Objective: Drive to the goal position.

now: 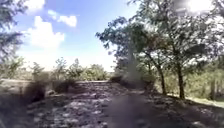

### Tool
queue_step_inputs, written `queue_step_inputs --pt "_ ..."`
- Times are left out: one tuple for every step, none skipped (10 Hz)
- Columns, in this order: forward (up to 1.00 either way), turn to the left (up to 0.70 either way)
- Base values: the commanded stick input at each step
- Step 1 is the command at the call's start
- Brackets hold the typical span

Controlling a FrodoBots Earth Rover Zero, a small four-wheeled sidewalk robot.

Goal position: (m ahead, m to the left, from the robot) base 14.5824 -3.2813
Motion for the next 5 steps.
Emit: queue_step_inputs --pt "0.70 0.04" --pt "0.70 0.00" --pt "0.70 0.00" --pt "0.70 0.00" --pt "0.70 0.00"
